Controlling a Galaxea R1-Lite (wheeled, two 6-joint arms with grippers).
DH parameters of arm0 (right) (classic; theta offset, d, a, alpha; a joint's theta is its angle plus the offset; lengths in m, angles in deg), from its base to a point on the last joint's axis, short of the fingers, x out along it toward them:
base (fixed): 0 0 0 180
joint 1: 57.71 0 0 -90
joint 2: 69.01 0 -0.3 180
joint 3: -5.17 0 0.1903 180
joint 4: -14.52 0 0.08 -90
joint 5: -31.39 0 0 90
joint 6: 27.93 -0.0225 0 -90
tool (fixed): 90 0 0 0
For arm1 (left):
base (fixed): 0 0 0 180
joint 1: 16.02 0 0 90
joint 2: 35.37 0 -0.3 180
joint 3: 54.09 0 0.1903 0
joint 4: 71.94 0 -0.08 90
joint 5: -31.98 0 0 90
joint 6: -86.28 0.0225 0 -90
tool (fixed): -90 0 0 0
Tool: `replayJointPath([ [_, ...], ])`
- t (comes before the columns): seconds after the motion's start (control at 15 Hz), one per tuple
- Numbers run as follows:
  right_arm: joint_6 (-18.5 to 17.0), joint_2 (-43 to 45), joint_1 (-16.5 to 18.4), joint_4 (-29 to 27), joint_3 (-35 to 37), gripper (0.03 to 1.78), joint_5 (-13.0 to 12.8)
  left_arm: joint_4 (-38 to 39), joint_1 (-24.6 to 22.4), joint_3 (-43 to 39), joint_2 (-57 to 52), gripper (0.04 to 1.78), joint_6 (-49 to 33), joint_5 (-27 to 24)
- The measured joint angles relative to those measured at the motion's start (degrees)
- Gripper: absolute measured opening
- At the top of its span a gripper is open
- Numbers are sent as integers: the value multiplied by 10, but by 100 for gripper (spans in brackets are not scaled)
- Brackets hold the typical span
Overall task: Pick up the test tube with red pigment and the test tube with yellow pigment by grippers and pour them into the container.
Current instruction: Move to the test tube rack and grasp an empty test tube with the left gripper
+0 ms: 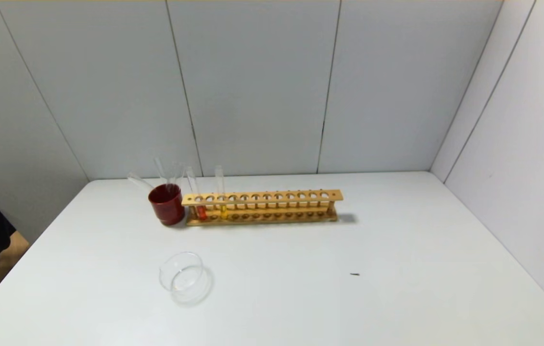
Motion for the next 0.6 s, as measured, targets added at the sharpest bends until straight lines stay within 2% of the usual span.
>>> replayJointPath([
  [0.33, 0, 0, 0, 0, 0, 175, 0, 67, 6, 107, 260, 175, -2, -3],
  [0.6, 0, 0, 0, 0, 0, 175, 0, 156, 41, 149, 451, 175, -3, -1],
])
